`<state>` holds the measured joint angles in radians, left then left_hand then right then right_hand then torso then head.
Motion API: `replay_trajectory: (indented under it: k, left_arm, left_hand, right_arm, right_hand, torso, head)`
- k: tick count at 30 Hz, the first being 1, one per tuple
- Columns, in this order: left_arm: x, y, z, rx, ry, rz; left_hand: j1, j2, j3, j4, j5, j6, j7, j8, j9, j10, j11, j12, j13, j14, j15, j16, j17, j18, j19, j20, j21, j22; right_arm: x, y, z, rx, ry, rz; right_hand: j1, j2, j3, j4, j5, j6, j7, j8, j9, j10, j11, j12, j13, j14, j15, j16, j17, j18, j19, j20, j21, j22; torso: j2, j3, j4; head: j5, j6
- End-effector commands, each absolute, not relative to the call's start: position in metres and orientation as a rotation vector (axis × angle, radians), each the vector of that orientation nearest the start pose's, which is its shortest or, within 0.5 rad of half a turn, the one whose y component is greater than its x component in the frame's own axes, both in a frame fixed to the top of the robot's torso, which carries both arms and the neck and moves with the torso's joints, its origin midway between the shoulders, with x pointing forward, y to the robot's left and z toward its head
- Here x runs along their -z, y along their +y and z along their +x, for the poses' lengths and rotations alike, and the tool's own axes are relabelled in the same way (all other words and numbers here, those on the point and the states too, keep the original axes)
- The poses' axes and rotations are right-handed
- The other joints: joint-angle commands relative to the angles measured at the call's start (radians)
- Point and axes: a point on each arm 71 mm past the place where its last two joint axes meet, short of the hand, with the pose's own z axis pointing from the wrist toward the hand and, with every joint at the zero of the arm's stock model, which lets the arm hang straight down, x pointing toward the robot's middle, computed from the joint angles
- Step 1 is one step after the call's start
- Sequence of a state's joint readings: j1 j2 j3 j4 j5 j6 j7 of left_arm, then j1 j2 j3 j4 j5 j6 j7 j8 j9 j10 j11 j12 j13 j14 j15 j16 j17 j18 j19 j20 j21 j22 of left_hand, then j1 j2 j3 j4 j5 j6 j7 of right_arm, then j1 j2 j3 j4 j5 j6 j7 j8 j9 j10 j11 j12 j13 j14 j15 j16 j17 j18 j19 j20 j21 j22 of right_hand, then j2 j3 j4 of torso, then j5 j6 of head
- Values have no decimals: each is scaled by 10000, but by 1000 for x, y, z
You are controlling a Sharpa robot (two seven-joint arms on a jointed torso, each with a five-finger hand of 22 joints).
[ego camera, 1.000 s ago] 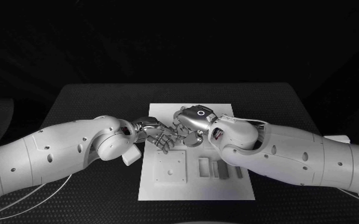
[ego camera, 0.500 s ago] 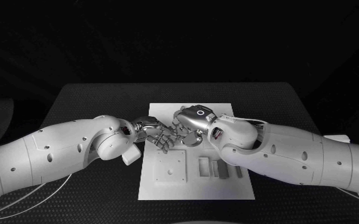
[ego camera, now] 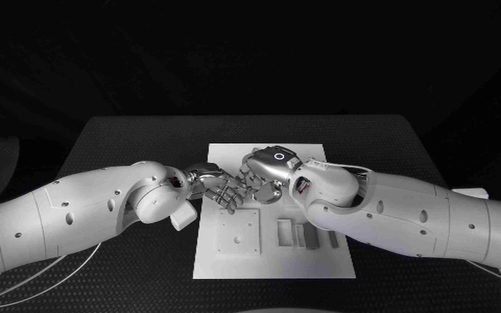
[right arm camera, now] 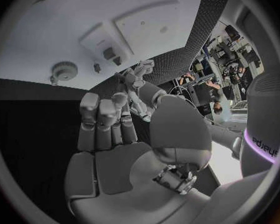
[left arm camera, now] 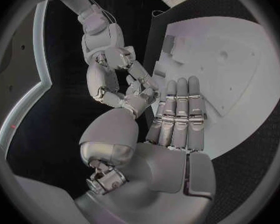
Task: Assemble the parts on the task board
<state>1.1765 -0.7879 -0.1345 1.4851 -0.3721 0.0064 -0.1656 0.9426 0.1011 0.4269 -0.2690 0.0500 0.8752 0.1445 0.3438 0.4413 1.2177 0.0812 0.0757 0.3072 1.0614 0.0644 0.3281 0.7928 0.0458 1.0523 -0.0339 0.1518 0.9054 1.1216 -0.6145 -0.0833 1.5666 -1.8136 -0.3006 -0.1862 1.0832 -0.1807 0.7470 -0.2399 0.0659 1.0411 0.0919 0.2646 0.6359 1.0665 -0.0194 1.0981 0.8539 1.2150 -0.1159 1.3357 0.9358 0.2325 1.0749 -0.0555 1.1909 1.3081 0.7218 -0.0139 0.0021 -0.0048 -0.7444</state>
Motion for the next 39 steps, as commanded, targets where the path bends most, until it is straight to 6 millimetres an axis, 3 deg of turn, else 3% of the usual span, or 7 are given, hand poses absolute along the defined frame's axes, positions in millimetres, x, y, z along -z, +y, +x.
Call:
replay_trajectory:
  k: [1,16,28,39]
  left_arm:
    - [257,175,454,12285,23023,-8866]
    - [257,174,453,12567,23085,-9357]
    - [257,174,453,12571,23064,-9528]
    - [257,170,451,12461,23073,-9585]
  left_hand:
    - [-108,26,41,46,-8,-44,35,-58,-19,-39,43,-65,-14,75,7,-50,16,140,-41,1,50,10]
    - [-128,59,114,25,-8,-73,-3,-68,-27,-71,50,-64,-19,56,14,-78,30,135,-63,11,42,9]
    - [-144,152,183,-4,-8,-39,-44,-39,-17,-62,23,-47,-14,39,20,-104,48,131,-92,18,35,12]
    - [58,449,429,-215,-6,160,-119,93,39,101,-56,32,32,61,2,-125,118,126,-120,8,56,48]
  right_arm:
    - [219,-66,432,-7490,15688,-5569]
    - [220,-65,433,-7530,15741,-5508]
    - [221,-66,433,-7507,15744,-5570]
    - [221,-64,432,-7510,15777,-5630]
  right_hand:
    - [23,-123,34,36,20,-169,71,-55,-25,-32,78,-63,20,-68,7,-64,-6,293,-9,-1,-58,81]
    - [36,-223,62,139,16,-275,127,-125,-53,-91,136,-51,52,-92,65,-94,11,293,-1,19,-102,69]
    - [107,54,-3,212,12,355,-103,293,258,71,-71,26,89,52,-86,-26,80,293,76,-2,-28,140]
    - [96,71,-29,206,11,406,-129,331,302,108,-96,36,94,78,-108,-15,90,293,91,-13,-8,151]
  torso:
    - [0,-2,2]
    - [0,-4,8]
    - [1,7,-5]
    - [1,8,-10]
  head:
    - [0,4]
    - [28,23]
    - [62,22]
    - [67,30]
